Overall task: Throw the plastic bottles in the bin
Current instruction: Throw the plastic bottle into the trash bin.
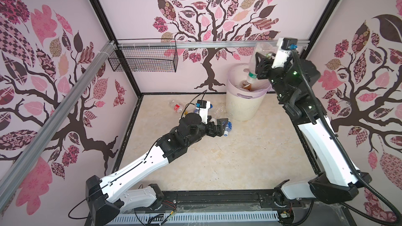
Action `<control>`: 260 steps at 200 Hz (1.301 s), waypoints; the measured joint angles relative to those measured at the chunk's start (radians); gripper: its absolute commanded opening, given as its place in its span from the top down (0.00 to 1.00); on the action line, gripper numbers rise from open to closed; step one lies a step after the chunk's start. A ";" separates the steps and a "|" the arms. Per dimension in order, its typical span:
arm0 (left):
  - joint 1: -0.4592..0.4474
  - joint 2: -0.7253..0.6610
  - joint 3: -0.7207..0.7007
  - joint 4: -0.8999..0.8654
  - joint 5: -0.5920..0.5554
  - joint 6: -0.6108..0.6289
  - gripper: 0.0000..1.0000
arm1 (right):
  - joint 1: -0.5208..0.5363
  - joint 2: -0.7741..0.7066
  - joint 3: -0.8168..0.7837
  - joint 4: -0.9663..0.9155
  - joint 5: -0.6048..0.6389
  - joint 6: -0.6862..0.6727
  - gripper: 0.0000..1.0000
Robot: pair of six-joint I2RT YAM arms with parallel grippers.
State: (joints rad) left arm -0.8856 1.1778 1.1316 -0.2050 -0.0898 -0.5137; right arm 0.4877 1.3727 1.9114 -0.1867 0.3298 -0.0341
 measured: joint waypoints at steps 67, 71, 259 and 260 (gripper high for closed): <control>0.025 0.009 0.001 0.001 0.027 0.017 0.02 | -0.016 0.002 0.130 0.196 0.066 -0.093 0.52; 0.030 0.009 0.000 0.001 0.030 0.017 0.02 | -0.024 0.014 0.142 0.196 0.067 -0.090 0.52; 0.092 -0.037 -0.083 -0.024 0.072 -0.068 0.02 | -0.189 0.235 0.035 -0.115 -0.040 0.257 0.00; 0.092 -0.037 -0.083 -0.025 0.072 -0.068 0.02 | -0.189 0.230 0.029 -0.113 -0.040 0.258 0.00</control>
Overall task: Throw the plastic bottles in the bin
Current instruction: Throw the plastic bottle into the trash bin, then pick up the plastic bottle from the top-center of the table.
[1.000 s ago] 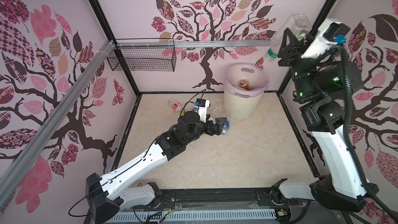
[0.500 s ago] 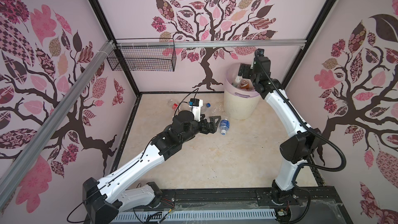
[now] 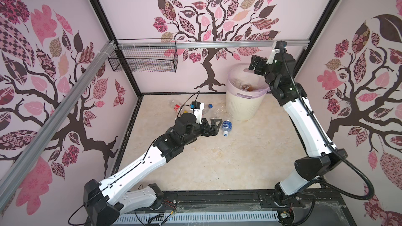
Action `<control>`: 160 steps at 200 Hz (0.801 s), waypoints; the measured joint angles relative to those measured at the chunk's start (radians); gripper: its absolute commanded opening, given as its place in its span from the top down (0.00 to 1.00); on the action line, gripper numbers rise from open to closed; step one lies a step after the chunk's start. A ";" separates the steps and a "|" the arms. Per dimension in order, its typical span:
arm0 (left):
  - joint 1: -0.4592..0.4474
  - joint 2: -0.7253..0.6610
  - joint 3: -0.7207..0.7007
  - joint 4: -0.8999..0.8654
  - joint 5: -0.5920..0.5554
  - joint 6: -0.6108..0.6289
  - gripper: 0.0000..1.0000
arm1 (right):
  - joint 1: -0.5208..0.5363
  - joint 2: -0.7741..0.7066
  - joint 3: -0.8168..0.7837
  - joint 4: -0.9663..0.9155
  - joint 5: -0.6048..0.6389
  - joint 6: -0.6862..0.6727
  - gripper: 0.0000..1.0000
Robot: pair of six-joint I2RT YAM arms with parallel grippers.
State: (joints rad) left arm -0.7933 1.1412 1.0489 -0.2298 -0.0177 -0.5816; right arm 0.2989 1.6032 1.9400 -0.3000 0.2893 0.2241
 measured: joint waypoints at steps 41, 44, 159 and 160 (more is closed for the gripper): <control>0.013 0.001 0.000 -0.063 -0.023 -0.026 0.02 | 0.008 -0.137 -0.257 0.030 -0.045 0.029 0.00; 0.016 0.001 0.000 -0.067 -0.024 -0.027 0.02 | 0.010 -0.147 -0.280 0.034 -0.049 0.033 0.01; 0.034 0.219 0.016 -0.224 -0.041 -0.084 0.02 | 0.021 -0.465 -1.041 0.047 -0.175 0.187 0.00; 0.034 0.222 0.016 -0.224 -0.041 -0.084 0.02 | 0.021 -0.466 -1.044 0.047 -0.178 0.189 0.00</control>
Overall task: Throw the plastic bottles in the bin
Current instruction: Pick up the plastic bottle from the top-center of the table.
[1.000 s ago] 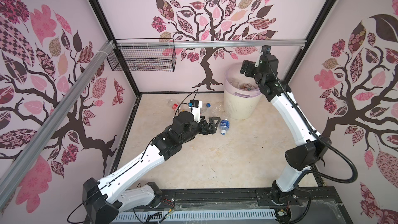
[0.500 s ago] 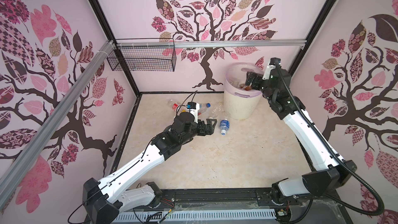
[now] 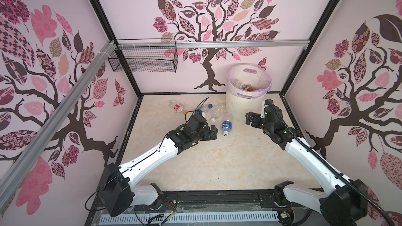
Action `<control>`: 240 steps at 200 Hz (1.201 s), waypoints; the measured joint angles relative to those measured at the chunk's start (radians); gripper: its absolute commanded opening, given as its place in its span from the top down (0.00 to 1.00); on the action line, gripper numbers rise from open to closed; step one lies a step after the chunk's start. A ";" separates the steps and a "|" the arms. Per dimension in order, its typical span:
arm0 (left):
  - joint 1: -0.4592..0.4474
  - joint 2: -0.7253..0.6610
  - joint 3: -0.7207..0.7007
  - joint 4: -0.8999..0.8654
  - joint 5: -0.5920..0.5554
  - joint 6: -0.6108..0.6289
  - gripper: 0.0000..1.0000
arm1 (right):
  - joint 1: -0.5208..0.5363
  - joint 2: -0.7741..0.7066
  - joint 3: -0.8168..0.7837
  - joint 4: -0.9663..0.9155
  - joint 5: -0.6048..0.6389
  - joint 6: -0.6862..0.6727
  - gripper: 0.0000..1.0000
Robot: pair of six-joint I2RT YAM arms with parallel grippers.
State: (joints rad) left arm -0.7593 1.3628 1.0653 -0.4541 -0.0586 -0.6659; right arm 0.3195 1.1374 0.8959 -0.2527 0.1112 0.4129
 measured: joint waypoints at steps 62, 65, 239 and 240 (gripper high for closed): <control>0.000 0.217 0.114 -0.020 0.017 -0.016 0.02 | -0.018 -0.090 -0.058 -0.005 -0.065 0.030 0.00; 0.000 0.227 0.122 -0.020 0.018 -0.016 0.02 | -0.022 -0.095 -0.058 -0.005 -0.072 0.034 0.01; -0.038 0.713 0.424 0.009 0.014 0.022 0.20 | -0.050 -0.201 -0.106 -0.013 -0.192 0.115 0.00; -0.038 0.714 0.424 0.010 0.014 0.022 0.20 | -0.050 -0.201 -0.106 -0.013 -0.192 0.116 0.00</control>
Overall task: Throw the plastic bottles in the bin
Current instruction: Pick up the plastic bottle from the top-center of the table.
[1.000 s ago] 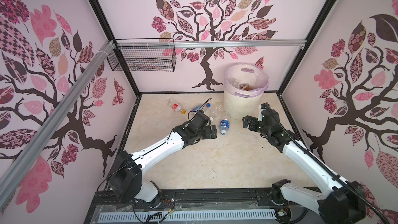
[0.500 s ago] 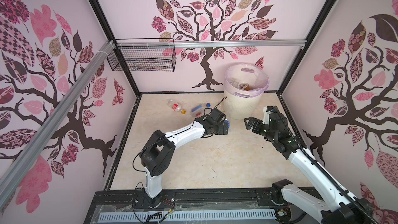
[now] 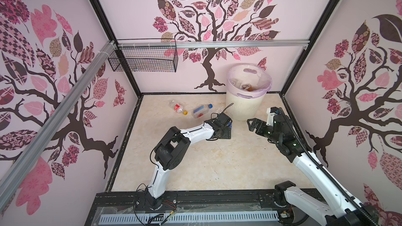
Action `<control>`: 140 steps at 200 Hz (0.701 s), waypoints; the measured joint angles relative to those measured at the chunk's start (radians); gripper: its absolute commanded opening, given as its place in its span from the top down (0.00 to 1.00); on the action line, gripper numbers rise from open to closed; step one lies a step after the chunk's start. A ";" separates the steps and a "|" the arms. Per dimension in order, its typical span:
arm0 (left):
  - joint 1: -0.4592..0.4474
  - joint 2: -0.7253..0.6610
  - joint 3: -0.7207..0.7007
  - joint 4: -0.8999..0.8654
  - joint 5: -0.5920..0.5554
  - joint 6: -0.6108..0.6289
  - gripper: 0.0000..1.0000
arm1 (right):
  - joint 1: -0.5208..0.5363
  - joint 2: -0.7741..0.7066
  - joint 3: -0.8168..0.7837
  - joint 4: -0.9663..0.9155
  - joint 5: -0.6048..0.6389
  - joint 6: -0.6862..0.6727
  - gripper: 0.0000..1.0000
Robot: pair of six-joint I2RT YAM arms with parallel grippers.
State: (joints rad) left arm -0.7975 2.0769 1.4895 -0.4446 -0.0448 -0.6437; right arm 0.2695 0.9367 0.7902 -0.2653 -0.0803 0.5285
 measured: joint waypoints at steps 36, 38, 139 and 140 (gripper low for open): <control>0.000 0.027 0.027 0.013 -0.001 0.014 0.34 | 0.000 0.000 0.000 0.000 -0.003 0.000 0.00; 0.000 0.029 0.030 0.014 -0.001 0.019 0.35 | 0.000 0.000 0.000 0.000 -0.003 0.000 0.00; 0.000 0.073 0.048 0.066 0.012 0.041 0.74 | 0.000 0.000 -0.003 0.003 -0.003 0.002 0.01; 0.000 0.073 0.048 0.066 0.013 0.041 0.74 | 0.000 0.000 -0.004 0.003 -0.003 0.003 0.01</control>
State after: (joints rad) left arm -0.7975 2.1498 1.5372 -0.3786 -0.0319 -0.6025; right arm 0.2695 0.9367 0.7864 -0.2619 -0.0830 0.5312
